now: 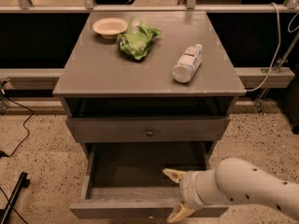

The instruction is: Close middle drawer

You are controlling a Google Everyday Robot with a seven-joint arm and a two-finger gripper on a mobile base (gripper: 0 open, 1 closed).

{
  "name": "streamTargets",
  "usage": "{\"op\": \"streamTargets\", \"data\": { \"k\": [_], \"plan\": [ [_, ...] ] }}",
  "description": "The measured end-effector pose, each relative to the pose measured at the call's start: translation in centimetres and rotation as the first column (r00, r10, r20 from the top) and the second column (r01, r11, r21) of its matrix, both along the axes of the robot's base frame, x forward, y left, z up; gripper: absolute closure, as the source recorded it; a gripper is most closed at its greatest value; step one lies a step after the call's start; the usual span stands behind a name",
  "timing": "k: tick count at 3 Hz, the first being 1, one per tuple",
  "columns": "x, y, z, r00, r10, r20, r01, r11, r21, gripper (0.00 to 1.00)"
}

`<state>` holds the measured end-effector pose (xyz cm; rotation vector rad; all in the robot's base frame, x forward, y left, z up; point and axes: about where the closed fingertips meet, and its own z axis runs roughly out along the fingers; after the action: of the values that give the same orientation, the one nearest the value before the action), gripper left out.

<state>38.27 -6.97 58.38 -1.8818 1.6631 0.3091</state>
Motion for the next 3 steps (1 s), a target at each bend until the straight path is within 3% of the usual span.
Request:
{"op": "streamTargets", "data": {
  "k": [1,3],
  "plan": [
    [-0.6,0.3,-4.4,0.9995,-0.001,-0.033,0.001,1.000,-0.017,0.41],
    [-1.7,-0.9,-11.6,0.9993,-0.023,-0.028,0.026,0.997,0.075,0.87]
  ]
}}
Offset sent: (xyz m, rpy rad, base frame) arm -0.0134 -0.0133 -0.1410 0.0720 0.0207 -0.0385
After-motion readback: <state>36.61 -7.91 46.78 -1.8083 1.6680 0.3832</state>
